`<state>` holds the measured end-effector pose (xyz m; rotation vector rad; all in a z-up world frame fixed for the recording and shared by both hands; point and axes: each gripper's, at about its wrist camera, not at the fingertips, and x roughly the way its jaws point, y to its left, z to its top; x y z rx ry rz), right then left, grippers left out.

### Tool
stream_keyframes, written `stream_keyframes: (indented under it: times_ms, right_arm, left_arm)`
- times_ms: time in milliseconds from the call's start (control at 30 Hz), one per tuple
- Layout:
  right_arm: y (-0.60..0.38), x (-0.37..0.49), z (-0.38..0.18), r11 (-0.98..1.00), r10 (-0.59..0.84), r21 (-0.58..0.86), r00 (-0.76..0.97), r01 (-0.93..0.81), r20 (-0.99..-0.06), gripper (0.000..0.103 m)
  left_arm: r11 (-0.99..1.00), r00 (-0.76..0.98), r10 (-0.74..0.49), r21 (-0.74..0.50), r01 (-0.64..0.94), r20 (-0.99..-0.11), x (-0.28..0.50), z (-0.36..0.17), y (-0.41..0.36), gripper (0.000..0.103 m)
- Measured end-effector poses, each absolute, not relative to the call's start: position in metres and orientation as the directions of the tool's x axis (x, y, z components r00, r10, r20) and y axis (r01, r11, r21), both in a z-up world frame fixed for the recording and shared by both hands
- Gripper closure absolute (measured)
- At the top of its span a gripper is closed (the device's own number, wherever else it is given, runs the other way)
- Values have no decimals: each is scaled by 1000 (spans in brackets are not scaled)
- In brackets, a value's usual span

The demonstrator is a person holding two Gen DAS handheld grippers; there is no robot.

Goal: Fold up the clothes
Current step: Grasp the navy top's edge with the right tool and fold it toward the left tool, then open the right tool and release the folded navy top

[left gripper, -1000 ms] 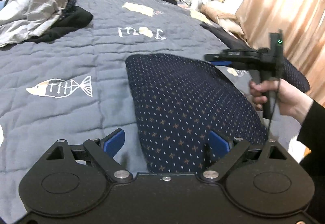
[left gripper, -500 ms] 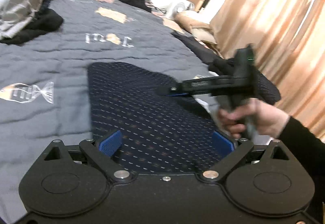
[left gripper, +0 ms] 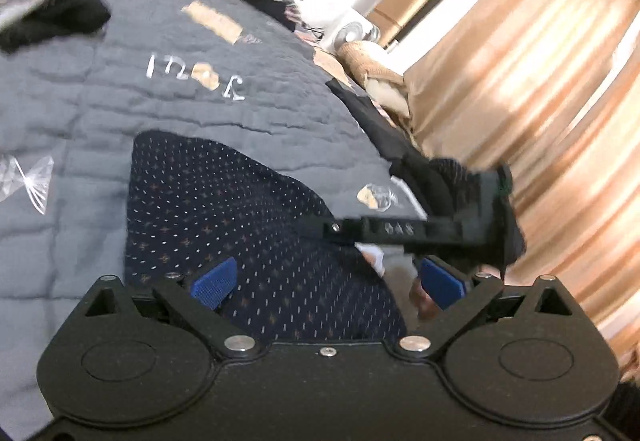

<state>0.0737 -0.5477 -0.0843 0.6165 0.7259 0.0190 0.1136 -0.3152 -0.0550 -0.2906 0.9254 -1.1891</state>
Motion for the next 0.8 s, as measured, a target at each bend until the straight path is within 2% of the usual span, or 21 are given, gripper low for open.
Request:
stream_keyframes:
  times_ms: [100, 500, 800]
  right_arm:
    - [-545, 69, -82, 835, 227, 521, 753, 176, -618, 65]
    - [-543, 46, -83, 845, 274, 523, 751, 110, -601, 60]
    - [-552, 35, -82, 845, 266, 523, 761, 111, -591, 59]
  left_arm:
    - [406, 68, -878, -662, 629, -474, 125, -68, -327, 4]
    - [584, 227, -791, -591, 556, -569, 159, -87, -345, 4]
    - [604, 270, -786, -602, 522, -556, 167, -75, -333, 4]
